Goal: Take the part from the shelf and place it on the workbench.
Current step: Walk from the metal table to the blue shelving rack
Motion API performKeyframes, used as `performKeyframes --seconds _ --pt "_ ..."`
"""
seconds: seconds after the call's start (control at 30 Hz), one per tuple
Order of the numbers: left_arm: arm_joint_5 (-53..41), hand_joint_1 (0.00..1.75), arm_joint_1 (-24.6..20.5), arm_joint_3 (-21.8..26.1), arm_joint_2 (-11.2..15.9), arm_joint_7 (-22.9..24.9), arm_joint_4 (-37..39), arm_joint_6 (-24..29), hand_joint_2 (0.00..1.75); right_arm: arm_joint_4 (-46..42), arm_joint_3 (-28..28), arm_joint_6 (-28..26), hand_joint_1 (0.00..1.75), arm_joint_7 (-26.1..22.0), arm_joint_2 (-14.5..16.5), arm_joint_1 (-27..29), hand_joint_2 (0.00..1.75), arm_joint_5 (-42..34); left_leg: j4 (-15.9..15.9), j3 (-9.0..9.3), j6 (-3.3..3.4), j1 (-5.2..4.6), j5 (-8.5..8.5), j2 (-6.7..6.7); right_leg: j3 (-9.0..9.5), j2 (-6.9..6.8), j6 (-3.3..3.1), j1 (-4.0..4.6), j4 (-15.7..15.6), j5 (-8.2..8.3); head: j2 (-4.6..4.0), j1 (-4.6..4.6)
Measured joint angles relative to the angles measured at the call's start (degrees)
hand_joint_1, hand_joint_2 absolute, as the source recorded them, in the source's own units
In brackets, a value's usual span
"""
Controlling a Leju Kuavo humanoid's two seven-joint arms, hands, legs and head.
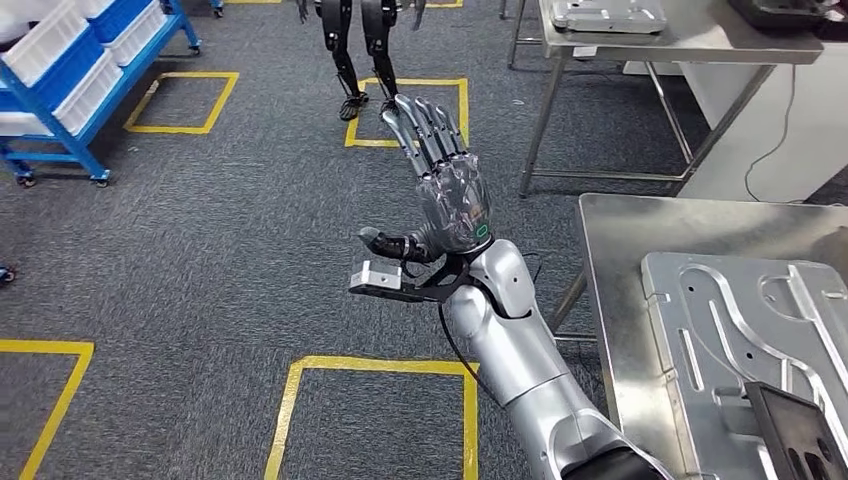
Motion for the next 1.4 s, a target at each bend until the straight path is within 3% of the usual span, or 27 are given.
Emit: performKeyframes --seconds 0.03,0.07,0.13,0.2,0.27,0.3,0.37,0.43,0.47,0.5,0.53,0.57,0.63,0.7,0.77,0.8,0.87,0.93,0.97,1.0,1.03,1.1,1.17,1.23,1.3,1.37,1.4 --pt "0.0 0.0 0.06 0.08 0.02 0.02 0.0 0.01 0.0 0.15 0.0 0.0 0.0 -0.03 0.02 -0.01 0.0 0.12 -0.99 0.51 -0.12 0.13 1.1 0.22 0.02 -0.73 0.05 -0.01 0.1 -0.12 0.0 0.0" --pt "0.0 0.0 0.12 0.15 0.05 0.03 0.0 0.02 0.0 0.28 0.0 0.0 0.0 -0.05 0.06 -0.02 0.0 0.27 -3.92 2.06 -0.18 0.24 2.89 0.66 0.08 -1.39 0.17 -0.04 0.24 -0.28 0.0 -0.01" --pt "0.01 0.0 0.18 0.26 0.08 0.03 0.0 0.07 0.0 0.41 0.0 -0.01 0.0 -0.11 0.19 -0.13 0.0 0.69 -11.02 5.76 0.03 0.03 5.39 2.95 0.12 -2.42 0.65 0.18 0.69 -0.72 0.0 -0.01" --pt "0.04 0.0 0.24 0.39 0.07 -0.09 0.0 0.21 0.0 0.42 0.0 -0.02 0.0 -0.14 0.28 -0.27 0.0 1.04 -14.17 7.25 0.73 -0.4 5.77 4.33 0.11 -3.25 1.2 0.63 0.95 -1.0 0.0 0.03" --pt "0.08 0.0 0.49 0.58 0.07 -0.33 0.0 0.46 0.0 0.42 0.0 -0.02 0.0 -0.12 0.38 -0.35 0.0 1.3 -14.3 7.18 1.51 -0.44 5.9 3.3 0.27 -4.09 1.73 0.8 0.88 -1.18 0.0 0.07" --pt "0.16 0.0 0.64 0.67 0.07 -0.41 0.0 0.6 0.0 0.42 0.0 -0.02 0.0 -0.06 0.44 -0.42 0.0 1.41 -14.48 7.22 1.83 -0.35 6.04 2.75 0.29 -3.77 2.06 0.68 1.17 -1.57 0.0 0.07" --pt "0.56 0.0 0.75 0.92 0.02 -0.27 0.0 0.83 0.0 0.44 0.0 -0.02 0.0 0.17 0.49 -0.67 0.0 1.59 -14.83 7.31 2.56 -0.16 6.35 1.73 -0.94 -1.64 2.55 0.39 4.29 -3.88 0.0 0.09" --pt "1.03 0.0 0.69 1.38 -0.02 0.02 0.0 0.99 0.0 0.59 -0.01 -0.02 0.0 0.53 0.44 -0.85 0.0 1.66 -14.86 7.14 3.0 -0.21 6.5 0.67 -4.16 0.59 2.64 0.31 11.17 -7.37 0.0 0.09" --pt "1.18 0.0 0.68 1.61 -0.03 0.12 0.0 1.05 0.0 0.72 -0.02 -0.02 0.0 0.73 0.39 -0.85 0.0 1.67 -14.85 7.07 3.11 -0.26 6.55 0.04 -5.76 1.03 2.63 0.31 14.33 -8.44 0.0 0.08" --pt "1.26 0.0 0.71 1.82 -0.04 0.18 0.0 1.09 0.0 0.86 -0.02 -0.02 0.0 0.84 0.36 -0.83 0.0 1.67 -14.84 7.03 3.13 -0.3 6.58 -0.65 -6.7 1.23 2.59 0.31 16.0 -8.48 0.0 0.08" --pt "1.32 0.0 0.74 1.97 -0.04 0.24 0.0 1.13 0.0 0.97 -0.02 -0.02 0.0 0.91 0.33 -0.83 0.0 1.67 -14.81 7.01 3.12 -0.32 6.62 -1.35 -6.65 1.37 2.49 0.3 15.58 -7.41 0.0 0.08" --pt "1.4 0.0 0.75 2.08 -0.04 0.28 0.0 1.16 0.0 1.03 -0.02 -0.02 0.0 0.95 0.32 -0.86 0.0 1.68 -14.76 7.02 3.1 -0.33 6.65 -2.04 -5.63 1.66 2.33 0.29 13.19 -5.5 0.0 0.08" --pt "1.57 0.0 0.71 2.31 -0.08 0.37 0.0 1.28 0.0 1.07 -0.02 -0.02 0.0 0.97 0.32 -1.0 0.0 1.72 -14.52 6.87 2.88 -0.38 6.71 -3.29 -2.42 3.73 1.9 0.15 5.92 -1.84 0.0 0.08" --pt "1.71 0.0 0.65 2.57 -0.12 0.44 0.0 1.42 0.0 1.08 -0.02 -0.02 0.0 1.02 0.31 -1.13 0.0 1.75 -14.42 6.47 2.32 -0.34 6.95 -4.35 -0.7 5.49 1.68 0.13 1.8 -0.76 0.0 0.07" --pt "1.76 0.0 0.67 2.85 -0.12 0.52 0.0 1.56 0.0 1.09 -0.02 -0.02 0.0 1.1 0.36 -1.18 0.0 1.82 -14.67 6.18 1.55 -0.21 7.33 -5.33 -0.49 5.0 1.4 0.21 1.23 -0.8 0.0 0.06" --pt "1.77 0.0 0.72 2.96 -0.1 0.56 0.0 1.63 0.0 1.1 -0.02 -0.02 0.0 1.12 0.43 -1.22 0.0 1.87 -14.58 6.06 1.25 -0.18 7.28 -5.14 -0.34 4.43 1.11 0.13 0.96 -0.62 0.0 0.06" --pt "1.79 0.0 0.71 3.15 -0.06 0.64 0.0 1.79 0.0 1.12 -0.02 -0.02 0.0 1.13 0.63 -1.39 0.0 1.97 -12.18 4.9 0.69 -0.29 5.67 -3.2 -0.03 3.14 0.47 -0.12 0.47 -0.32 0.0 -0.02" --pt "1.85 0.0 0.67 3.32 -0.04 0.7 0.0 1.91 0.0 1.21 -0.02 -0.02 0.0 1.13 0.71 -1.48 0.0 2.02 -5.67 1.92 0.22 -0.25 2.26 -0.85 0.05 1.73 0.09 0.02 0.39 -0.34 0.0 -0.08" --pt "1.89 0.0 0.67 3.43 -0.04 0.71 0.0 1.96 0.0 1.31 -0.02 -0.02 0.0 1.13 0.7 -1.46 0.0 2.02 -2.19 0.3 0.02 -0.16 0.88 -0.38 0.04 0.95 -0.01 0.1 0.4 -0.4 0.0 -0.08" --pt "1.95 0.0 0.71 3.56 -0.04 0.72 0.0 2.02 0.0 1.43 -0.02 -0.02 0.0 1.13 0.69 -1.43 0.0 2.04 0.03 -0.7 -0.14 -0.07 0.32 -0.11 0.03 0.2 -0.04 0.15 0.41 -0.46 0.0 -0.08" --pt "2.03 0.0 0.75 3.71 -0.03 0.73 0.0 2.07 0.0 1.57 -0.02 -0.02 0.0 1.14 0.69 -1.42 0.0 2.07 0.2 -0.67 -0.24 0.01 0.79 0.1 0.05 -0.53 -0.04 0.16 0.43 -0.53 0.0 -0.09" --pt "2.13 0.0 0.77 4.05 -0.02 0.74 0.0 2.18 0.0 1.78 -0.02 -0.02 0.0 1.21 0.69 -1.47 0.0 2.15 -5.53 2.62 -0.2 0.11 3.98 1.06 0.23 -1.81 0.15 0.17 0.52 -0.78 0.0 -0.09" --pt "2.16 0.0 0.65 4.39 -0.03 0.77 0.0 2.31 0.0 1.89 -0.02 -0.02 0.0 1.37 0.68 -1.62 0.0 2.21 -12.18 6.36 0.25 -0.28 5.94 2.96 0.42 -2.85 0.59 0.45 0.67 -1.16 0.0 -0.06" --pt "2.16 0.0 0.57 4.58 -0.05 0.84 0.0 2.45 0.0 1.99 -0.02 -0.02 0.0 1.57 0.66 -1.75 0.0 2.25 -14.34 7.37 0.99 -0.76 5.83 3.61 0.62 -3.82 1.11 0.85 0.66 -1.43 0.0 -0.03" --pt "2.17 0.0 0.69 4.74 -0.08 0.92 0.0 2.51 0.0 2.11 -0.02 -0.02 0.0 1.74 0.68 -1.81 0.0 2.39 -14.74 7.41 1.76 -0.68 5.98 2.56 0.94 -4.39 1.7 0.88 0.6 -1.74 0.0 -0.02" --pt "2.19 0.0 0.75 4.93 -0.13 0.99 0.0 2.55 0.0 2.2 -0.02 -0.02 0.0 1.86 0.72 -1.9 0.0 2.54 -15.19 7.65 2.43 -0.45 6.23 1.56 0.27 -2.36 2.26 0.58 2.47 -3.29 0.0 -0.01" --pt "2.2 0.0 0.71 5.01 -0.18 1.02 0.0 2.57 0.0 2.24 -0.02 -0.02 0.0 1.9 0.69 -1.92 0.0 2.6 -15.35 7.73 2.74 -0.34 6.34 1.11 -0.97 -0.77 2.47 0.42 5.11 -4.85 0.0 -0.01"
